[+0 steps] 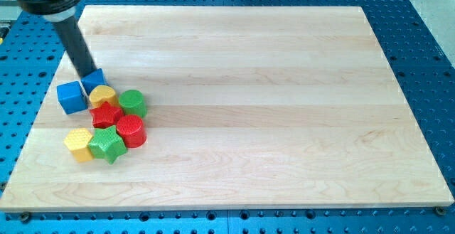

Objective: Push triangle into cube

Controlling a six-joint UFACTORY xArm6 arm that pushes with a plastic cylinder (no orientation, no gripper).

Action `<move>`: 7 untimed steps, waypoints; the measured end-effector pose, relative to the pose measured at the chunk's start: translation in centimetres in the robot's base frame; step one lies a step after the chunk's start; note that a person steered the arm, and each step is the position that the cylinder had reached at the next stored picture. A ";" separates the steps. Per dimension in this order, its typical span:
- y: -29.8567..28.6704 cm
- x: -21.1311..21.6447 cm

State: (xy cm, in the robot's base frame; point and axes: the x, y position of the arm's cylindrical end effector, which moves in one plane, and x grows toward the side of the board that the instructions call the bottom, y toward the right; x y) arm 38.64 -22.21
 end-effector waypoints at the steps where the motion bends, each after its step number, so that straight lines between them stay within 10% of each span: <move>1: 3.5 -3.6; 3: 9.9 -0.4; 7: 2.5 0.7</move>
State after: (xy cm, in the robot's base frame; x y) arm 39.30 -19.73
